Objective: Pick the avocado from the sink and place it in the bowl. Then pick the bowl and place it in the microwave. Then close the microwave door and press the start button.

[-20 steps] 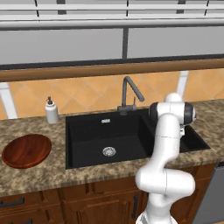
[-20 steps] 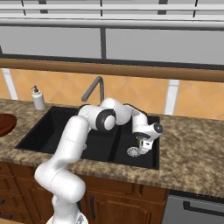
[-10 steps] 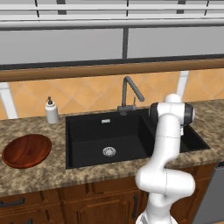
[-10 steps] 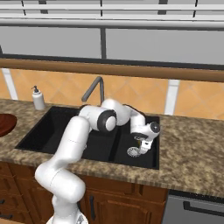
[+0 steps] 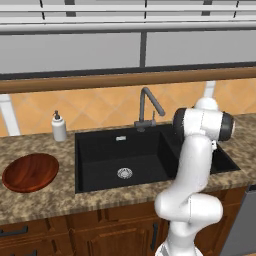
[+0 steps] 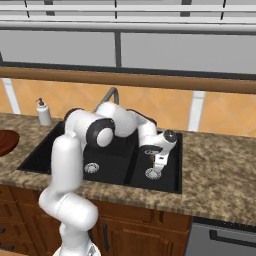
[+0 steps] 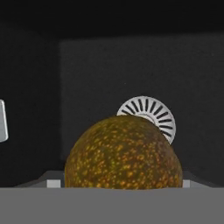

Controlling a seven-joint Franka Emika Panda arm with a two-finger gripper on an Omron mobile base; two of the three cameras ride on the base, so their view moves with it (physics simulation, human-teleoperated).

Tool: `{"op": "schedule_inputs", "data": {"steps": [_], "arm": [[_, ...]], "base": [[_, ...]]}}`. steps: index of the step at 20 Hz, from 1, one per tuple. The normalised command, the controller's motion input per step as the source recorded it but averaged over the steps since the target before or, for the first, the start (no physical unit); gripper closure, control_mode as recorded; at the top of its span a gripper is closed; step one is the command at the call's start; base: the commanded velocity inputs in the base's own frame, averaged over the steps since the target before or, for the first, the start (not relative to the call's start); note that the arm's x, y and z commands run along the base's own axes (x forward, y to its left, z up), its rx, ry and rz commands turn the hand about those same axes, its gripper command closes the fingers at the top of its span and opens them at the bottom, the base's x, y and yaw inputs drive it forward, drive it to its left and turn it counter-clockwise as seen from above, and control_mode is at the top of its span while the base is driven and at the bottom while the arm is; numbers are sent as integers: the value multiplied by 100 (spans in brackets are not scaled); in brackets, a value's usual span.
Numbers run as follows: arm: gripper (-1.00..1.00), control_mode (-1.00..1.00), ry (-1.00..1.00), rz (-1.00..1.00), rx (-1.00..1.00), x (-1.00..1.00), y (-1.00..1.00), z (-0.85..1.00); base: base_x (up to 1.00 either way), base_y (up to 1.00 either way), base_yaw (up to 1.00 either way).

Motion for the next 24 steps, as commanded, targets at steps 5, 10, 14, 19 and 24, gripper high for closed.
{"op": "schedule_inputs", "data": {"steps": [5, 10, 14, 19, 24], "arm": [[100, -100, -2, 23, -16, -97, 59, 100], [100, -100, 0, 29, -15, -80, 62, 100], [100, -100, 1, 33, -15, -73, 74, 100], [100, -100, 15, 50, -22, -80, 97, 97], [100, -100, 17, 66, -27, -65, 100, 66]], "base": [[0, 0, 0], [0, 0, 0], [0, 0, 0], [0, 0, 0], [0, 0, 0]]}}
